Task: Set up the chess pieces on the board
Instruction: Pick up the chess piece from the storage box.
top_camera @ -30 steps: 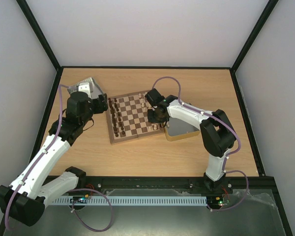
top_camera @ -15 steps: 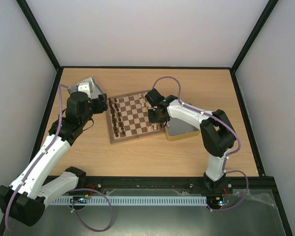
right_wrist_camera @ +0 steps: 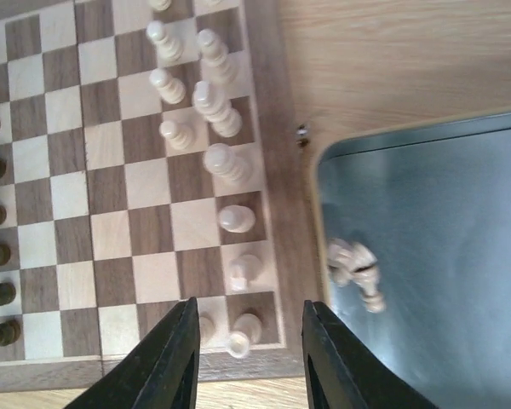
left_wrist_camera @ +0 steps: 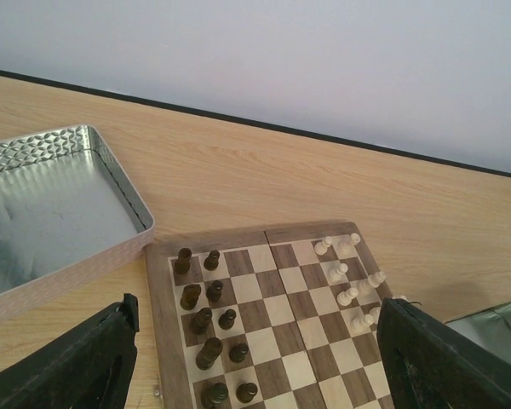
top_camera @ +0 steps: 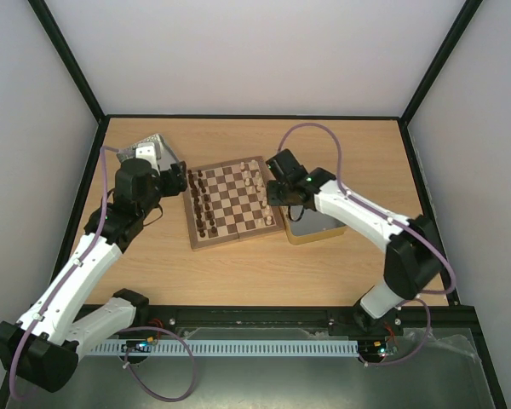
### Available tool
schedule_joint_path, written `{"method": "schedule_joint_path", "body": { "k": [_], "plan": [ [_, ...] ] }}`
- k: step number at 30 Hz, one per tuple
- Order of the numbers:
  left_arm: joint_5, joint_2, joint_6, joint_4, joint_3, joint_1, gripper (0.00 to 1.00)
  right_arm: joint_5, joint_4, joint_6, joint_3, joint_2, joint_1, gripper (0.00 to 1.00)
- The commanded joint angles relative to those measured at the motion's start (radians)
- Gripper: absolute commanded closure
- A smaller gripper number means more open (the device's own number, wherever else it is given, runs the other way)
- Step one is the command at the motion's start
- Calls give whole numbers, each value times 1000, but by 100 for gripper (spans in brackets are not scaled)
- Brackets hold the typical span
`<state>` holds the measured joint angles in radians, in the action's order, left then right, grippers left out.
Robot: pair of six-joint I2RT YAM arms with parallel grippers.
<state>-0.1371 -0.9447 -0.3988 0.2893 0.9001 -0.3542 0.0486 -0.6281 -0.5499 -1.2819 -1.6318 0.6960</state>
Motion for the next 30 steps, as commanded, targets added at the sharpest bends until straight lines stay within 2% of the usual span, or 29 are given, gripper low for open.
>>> {"method": "schedule_joint_path", "body": {
  "k": [1,4,16,23,30],
  "plan": [
    [28,15,16,-51,-22,8,21,-154,28,-57,96,91,-24,66],
    [47,16,18,-63,-26,7,21,-142,45,-79,151,97,-82,65],
    [127,-11,14,-97,-23,7,21,156,356,-210,311,30,-245,66],
    [153,-26,-3,-105,-15,8,21,294,414,-181,331,-42,-269,66],
    [160,-29,-12,-96,0,8,21,348,456,-179,344,-81,-277,66]
  ]
}}
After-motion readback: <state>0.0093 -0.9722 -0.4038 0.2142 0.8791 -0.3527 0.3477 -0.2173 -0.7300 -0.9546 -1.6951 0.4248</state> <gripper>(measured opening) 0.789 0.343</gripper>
